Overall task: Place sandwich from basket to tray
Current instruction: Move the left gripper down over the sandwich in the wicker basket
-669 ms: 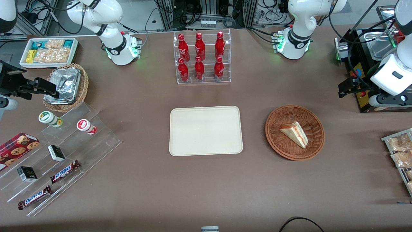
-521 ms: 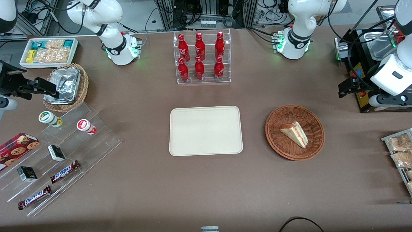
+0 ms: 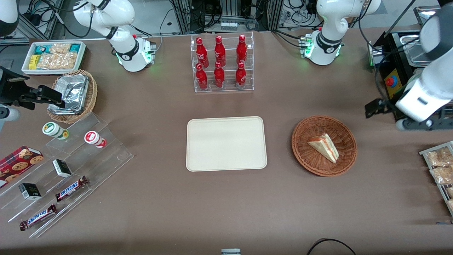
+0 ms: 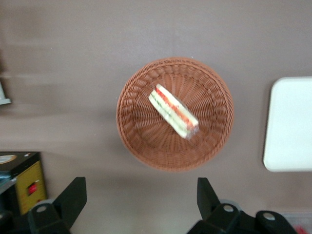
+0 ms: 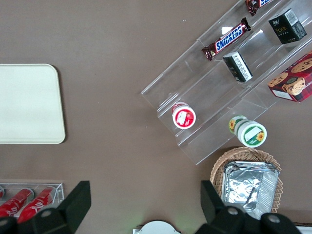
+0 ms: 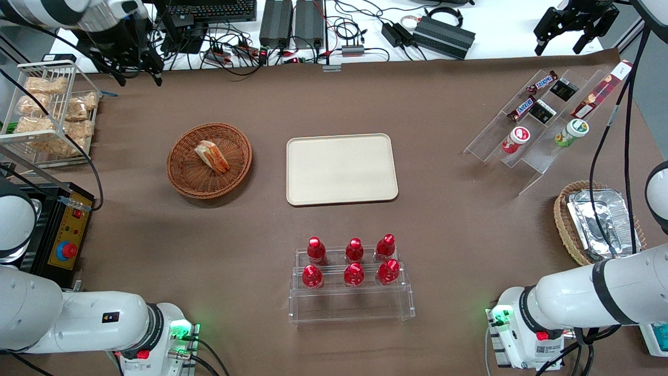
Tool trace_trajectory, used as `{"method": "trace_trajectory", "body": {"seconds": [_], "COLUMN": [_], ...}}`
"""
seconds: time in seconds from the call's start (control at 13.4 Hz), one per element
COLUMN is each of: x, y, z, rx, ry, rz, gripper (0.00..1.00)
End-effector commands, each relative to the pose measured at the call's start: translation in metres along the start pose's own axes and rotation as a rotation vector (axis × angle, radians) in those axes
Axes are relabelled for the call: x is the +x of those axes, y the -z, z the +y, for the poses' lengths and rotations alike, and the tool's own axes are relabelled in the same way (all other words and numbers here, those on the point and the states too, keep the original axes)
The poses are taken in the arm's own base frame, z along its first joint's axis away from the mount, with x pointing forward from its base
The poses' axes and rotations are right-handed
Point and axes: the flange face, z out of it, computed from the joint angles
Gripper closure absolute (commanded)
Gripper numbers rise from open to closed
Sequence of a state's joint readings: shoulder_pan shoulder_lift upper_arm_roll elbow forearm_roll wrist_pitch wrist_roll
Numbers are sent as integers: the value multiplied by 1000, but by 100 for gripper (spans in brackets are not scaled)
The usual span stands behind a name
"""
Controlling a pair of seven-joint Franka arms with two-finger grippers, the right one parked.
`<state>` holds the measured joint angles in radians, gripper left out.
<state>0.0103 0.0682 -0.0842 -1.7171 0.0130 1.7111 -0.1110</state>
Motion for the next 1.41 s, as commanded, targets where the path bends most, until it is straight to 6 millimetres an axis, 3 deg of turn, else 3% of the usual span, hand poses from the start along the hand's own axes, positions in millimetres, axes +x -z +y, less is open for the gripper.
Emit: {"method": "trace_trajectory", "body": {"seconds": [0.0, 0.22, 0.37, 0.67, 1.34], "x": [-1, -8, -11, -17, -20], "y": [-42, -99, -120, -182, -246], "z": [4, 21, 35, 63, 67], "rx": [12, -4, -13, -22, -11], "ry": [107, 275, 376, 469, 477], "rz": [31, 67, 77, 67, 18], "gripper": [0, 0, 0, 0, 0]}}
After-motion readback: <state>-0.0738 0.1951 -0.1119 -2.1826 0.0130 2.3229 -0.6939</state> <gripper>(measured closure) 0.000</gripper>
